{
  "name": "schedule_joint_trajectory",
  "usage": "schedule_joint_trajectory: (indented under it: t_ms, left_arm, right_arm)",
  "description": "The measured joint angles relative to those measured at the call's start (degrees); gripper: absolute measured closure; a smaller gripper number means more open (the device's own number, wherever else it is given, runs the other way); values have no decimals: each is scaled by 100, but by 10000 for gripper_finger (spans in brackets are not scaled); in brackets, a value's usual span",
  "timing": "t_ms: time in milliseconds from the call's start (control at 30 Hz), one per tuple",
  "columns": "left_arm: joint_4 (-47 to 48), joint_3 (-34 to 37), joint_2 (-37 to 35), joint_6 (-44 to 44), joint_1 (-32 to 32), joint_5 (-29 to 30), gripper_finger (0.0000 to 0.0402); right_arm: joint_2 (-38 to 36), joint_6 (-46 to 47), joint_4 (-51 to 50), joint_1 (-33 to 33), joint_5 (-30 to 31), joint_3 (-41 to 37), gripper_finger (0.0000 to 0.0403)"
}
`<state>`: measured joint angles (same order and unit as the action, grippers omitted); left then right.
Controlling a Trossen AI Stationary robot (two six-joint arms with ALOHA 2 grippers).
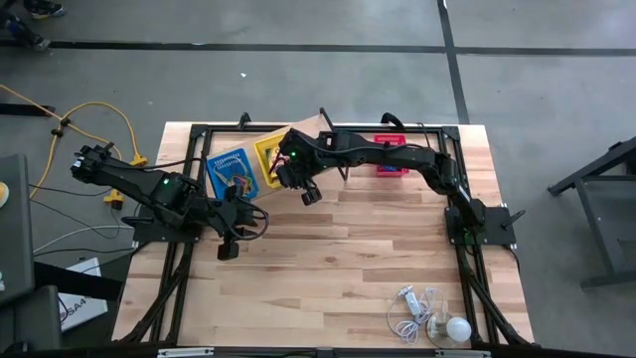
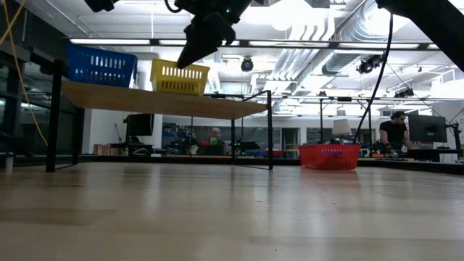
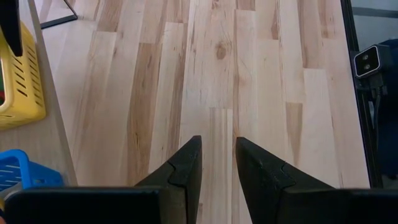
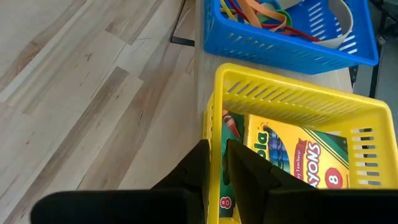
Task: Pick & Place Office Desk Supplies
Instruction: Put the yellow bin with crayon boxes on the shelf
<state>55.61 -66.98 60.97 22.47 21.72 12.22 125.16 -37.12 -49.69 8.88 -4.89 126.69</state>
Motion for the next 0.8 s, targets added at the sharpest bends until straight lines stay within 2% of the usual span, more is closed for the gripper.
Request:
schedule_joint_trajectory:
  t_ms: [800]
  left_arm:
    - [0, 0, -2, 1, -1, -1, 308]
  right_arm:
    - [-59, 53, 211, -103, 4, 0, 355]
